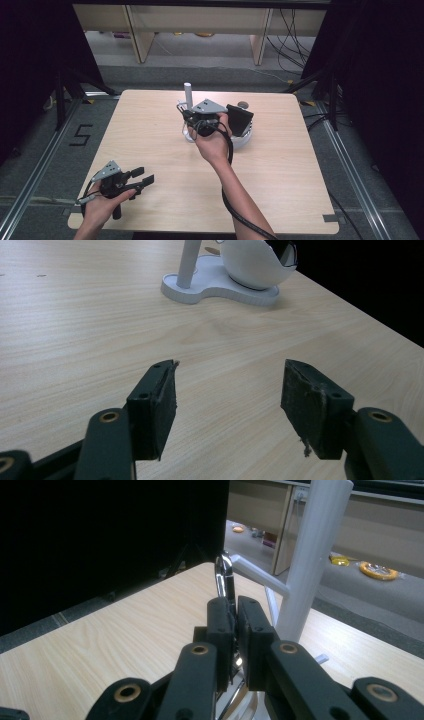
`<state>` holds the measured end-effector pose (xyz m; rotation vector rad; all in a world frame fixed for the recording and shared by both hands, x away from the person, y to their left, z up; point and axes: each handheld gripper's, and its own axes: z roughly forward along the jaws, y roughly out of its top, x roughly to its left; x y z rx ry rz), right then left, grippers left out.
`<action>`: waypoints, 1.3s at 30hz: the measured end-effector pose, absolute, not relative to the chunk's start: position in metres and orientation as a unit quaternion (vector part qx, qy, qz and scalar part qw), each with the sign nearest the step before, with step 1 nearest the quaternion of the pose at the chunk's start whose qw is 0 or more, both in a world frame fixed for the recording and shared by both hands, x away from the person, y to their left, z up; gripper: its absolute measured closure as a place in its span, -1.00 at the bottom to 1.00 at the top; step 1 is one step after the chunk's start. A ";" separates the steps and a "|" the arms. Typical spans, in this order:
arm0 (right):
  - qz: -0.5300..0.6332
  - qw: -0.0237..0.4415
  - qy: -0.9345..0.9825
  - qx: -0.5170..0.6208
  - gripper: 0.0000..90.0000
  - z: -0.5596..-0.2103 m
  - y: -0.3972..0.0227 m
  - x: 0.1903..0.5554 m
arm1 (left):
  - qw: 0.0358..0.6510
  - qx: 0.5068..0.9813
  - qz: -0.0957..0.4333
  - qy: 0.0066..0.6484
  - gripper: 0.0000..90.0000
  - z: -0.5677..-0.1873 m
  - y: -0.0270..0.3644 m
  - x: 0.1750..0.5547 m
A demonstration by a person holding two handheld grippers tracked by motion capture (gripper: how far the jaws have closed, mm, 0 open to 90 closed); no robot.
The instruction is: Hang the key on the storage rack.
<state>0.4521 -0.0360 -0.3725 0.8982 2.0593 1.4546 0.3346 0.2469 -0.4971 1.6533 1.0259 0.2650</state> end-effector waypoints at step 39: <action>0.506 0.238 0.739 0.376 0.91 -0.382 -0.031 0.474 | 0.557 0.701 0.108 0.431 -0.15 -0.499 0.247 0.335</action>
